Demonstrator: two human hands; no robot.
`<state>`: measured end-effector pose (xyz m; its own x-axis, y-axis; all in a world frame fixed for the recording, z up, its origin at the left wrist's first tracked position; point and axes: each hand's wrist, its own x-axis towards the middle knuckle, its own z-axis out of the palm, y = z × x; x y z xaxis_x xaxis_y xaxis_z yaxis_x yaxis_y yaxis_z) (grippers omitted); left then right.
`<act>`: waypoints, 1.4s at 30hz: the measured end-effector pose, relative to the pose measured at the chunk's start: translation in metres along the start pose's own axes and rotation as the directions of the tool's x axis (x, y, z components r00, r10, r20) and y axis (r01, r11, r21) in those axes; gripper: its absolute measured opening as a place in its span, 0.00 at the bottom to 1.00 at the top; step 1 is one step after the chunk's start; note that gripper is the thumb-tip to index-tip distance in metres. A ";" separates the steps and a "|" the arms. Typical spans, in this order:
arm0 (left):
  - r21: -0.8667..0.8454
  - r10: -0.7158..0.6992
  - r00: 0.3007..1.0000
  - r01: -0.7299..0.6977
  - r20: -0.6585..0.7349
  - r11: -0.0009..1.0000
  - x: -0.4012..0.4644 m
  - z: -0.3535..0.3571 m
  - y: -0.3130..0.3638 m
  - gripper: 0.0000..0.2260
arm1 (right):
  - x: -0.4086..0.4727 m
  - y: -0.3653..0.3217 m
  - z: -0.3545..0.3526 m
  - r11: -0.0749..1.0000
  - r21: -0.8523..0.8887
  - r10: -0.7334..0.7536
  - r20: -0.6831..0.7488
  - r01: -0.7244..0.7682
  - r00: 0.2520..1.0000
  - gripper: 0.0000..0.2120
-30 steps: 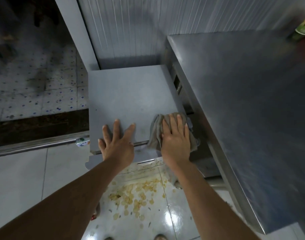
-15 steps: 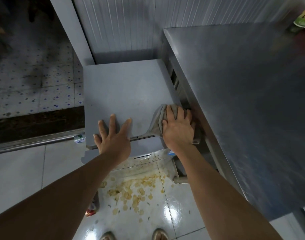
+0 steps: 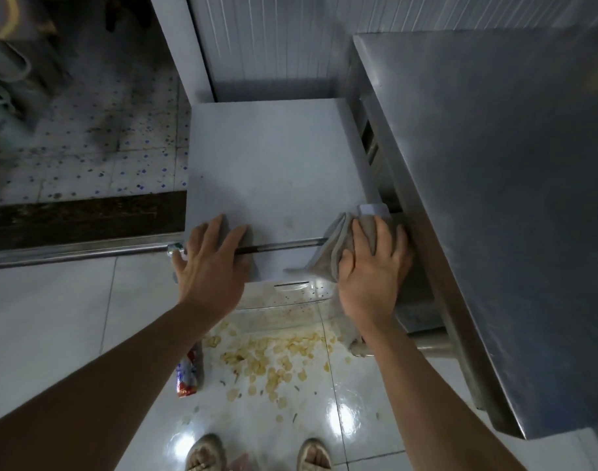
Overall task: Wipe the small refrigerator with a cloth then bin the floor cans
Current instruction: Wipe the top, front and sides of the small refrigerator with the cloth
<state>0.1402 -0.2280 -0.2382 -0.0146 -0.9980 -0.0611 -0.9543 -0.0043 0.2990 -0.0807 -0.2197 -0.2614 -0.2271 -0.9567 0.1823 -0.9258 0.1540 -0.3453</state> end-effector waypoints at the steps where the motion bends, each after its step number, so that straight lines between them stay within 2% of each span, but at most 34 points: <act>1: -0.005 0.014 1.000 -0.014 0.003 1.000 -0.007 0.001 -0.009 0.23 | 0.006 -0.001 0.000 1.000 -0.001 0.024 -0.006 -0.024 1.000 0.22; 5: -0.020 0.068 0.998 -0.068 0.002 0.997 -0.012 0.008 -0.024 0.23 | 0.005 -0.009 0.008 0.997 -0.020 0.076 -0.075 -0.078 0.994 0.22; 11: -0.024 0.100 0.993 -0.102 -0.066 0.995 -0.012 0.013 -0.028 0.22 | -0.021 -0.040 0.030 0.989 0.084 0.140 -0.242 -0.123 0.960 0.21; 14: -0.042 0.126 0.990 -0.129 -0.063 0.991 -0.009 0.012 -0.030 0.22 | -0.043 -0.080 0.048 0.989 0.136 0.081 -0.245 -0.049 0.966 0.23; 17: -0.138 0.226 0.971 -0.235 -0.073 0.962 -0.012 0.009 -0.043 0.22 | -0.056 -0.101 0.058 0.993 0.114 0.000 -0.228 0.026 0.974 0.23; 21: -0.337 0.283 0.942 -0.330 -0.180 0.882 -0.024 0.012 -0.064 0.20 | -0.049 -0.053 0.048 0.988 -0.011 -0.155 -0.201 0.156 0.967 0.25; 25: -0.410 0.280 0.909 -0.393 -0.310 0.823 -0.028 0.024 -0.068 0.19 | -0.034 -0.016 0.049 0.991 0.010 -0.119 -0.383 0.133 0.916 0.23; 29: -0.487 0.207 0.907 -0.376 -0.366 0.788 -0.023 0.036 -0.072 0.22 | -0.033 -0.045 0.074 0.984 0.057 -0.110 -0.555 0.170 0.824 0.21; 31: -0.598 0.207 0.907 -0.401 -0.367 0.694 -0.021 0.041 -0.075 0.24 | -0.038 -0.063 0.086 0.976 0.022 -0.154 -0.623 0.215 0.767 0.20; 33: -0.729 0.180 0.908 -0.412 -0.379 0.546 -0.022 0.043 -0.079 0.25 | -0.043 -0.079 0.096 0.960 -0.020 -0.220 -0.670 0.279 0.709 0.18; 37: -0.831 0.106 0.897 -0.439 -0.430 0.343 -0.028 0.048 -0.092 0.18 | -0.052 -0.105 0.110 0.918 -0.072 -0.328 -0.691 0.391 0.644 0.17; 39: -0.838 0.090 0.882 -0.468 -0.463 0.281 -0.031 0.056 -0.100 0.17 | -0.056 -0.114 0.119 0.894 -0.126 -0.393 -0.678 0.429 0.621 0.16; 42: -0.814 0.040 0.850 -0.516 -0.526 0.265 -0.035 0.067 -0.111 0.14 | -0.060 -0.132 0.126 0.867 -0.188 -0.459 -0.662 0.462 0.592 0.16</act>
<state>0.2269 -0.1884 -0.3327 0.1064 -0.8811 0.4608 -0.0025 0.4631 0.8863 0.0937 -0.2135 -0.3429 0.0900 -0.4734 0.8762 -0.9642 -0.2618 -0.0424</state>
